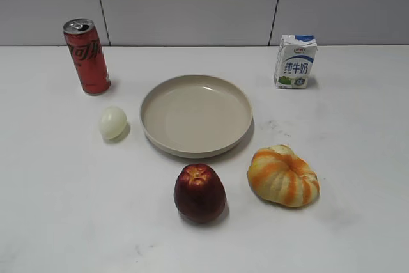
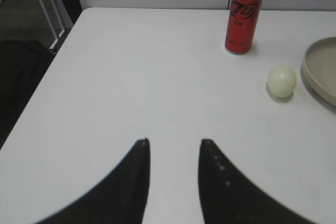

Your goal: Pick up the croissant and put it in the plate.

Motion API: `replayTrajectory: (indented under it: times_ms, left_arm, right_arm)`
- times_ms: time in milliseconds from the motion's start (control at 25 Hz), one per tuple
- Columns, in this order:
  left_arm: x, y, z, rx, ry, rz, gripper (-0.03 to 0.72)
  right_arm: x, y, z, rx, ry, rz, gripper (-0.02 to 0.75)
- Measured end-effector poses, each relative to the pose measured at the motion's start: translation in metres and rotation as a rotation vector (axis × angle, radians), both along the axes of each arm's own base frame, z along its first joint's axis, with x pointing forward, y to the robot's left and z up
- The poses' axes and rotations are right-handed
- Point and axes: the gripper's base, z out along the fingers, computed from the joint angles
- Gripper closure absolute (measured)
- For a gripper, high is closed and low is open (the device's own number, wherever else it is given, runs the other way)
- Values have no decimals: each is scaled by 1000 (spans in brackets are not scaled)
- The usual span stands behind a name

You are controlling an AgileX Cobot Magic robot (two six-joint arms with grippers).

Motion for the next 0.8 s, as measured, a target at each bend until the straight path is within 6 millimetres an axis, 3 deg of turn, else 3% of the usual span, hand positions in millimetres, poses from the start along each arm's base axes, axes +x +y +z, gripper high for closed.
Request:
replayTrajectory:
  times_ms: [680, 800]
  left_arm:
    - [0, 0, 0, 0, 0, 0, 459]
    - [0, 0, 0, 0, 0, 0, 459]
  right_arm:
    - [1, 0, 1, 18, 2, -9, 145]
    - [9, 0, 13, 45, -53, -21, 145]
